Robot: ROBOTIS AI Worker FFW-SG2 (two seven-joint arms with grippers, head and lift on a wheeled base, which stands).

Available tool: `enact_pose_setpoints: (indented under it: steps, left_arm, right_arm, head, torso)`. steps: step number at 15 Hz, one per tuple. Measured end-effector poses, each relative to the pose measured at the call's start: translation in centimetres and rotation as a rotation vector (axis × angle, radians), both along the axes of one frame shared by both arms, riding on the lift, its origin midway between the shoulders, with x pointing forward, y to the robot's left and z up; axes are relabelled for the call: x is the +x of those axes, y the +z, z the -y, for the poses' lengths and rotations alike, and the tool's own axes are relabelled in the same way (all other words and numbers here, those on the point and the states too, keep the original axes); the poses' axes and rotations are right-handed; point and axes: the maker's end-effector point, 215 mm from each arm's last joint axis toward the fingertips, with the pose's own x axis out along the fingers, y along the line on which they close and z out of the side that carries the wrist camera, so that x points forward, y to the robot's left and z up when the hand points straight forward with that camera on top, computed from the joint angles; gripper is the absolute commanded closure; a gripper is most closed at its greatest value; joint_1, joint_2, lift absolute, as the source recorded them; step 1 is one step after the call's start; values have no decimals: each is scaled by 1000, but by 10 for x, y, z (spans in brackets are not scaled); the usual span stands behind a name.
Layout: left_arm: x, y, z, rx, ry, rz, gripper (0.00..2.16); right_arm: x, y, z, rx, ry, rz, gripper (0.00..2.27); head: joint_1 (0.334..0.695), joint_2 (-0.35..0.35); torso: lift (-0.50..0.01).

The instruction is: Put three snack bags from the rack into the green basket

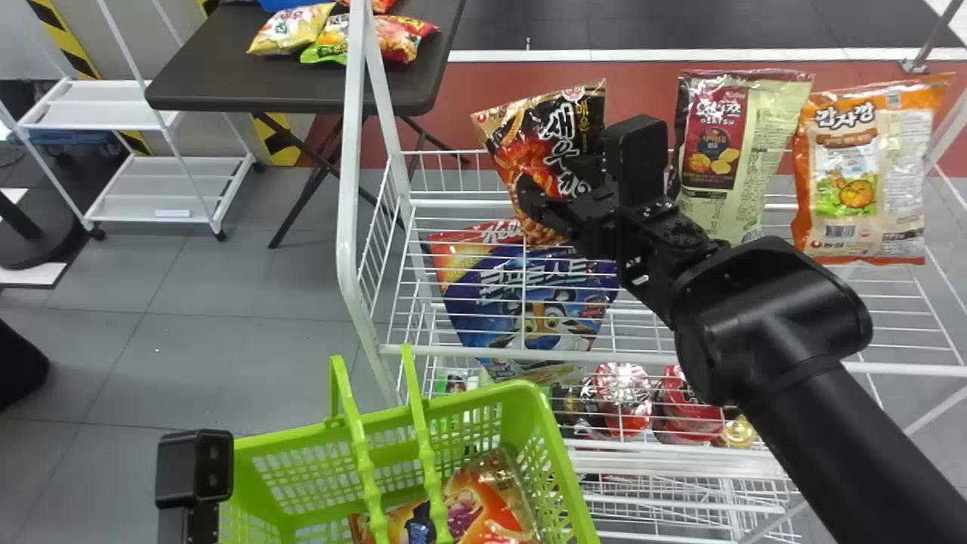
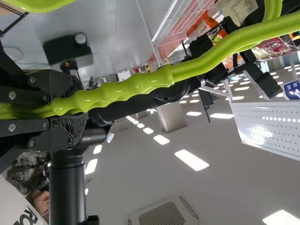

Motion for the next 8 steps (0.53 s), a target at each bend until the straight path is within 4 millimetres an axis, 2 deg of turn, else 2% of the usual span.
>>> enact_pose_setpoints:
  steps: [1, 8]
  left_arm:
    - [0, 0, 0, 0, -1, 1, 2148]
    - [-1, 0, 3, -4, -5, 3, 2148]
  right_arm:
    - [-2, -1, 1, 0, -2, -10, 2250]
    - [-22, 13, 19, -3, -19, -10, 2250]
  head:
    - [695, 96]
    - [695, 70]
  torso:
    - [0]
    - [0]
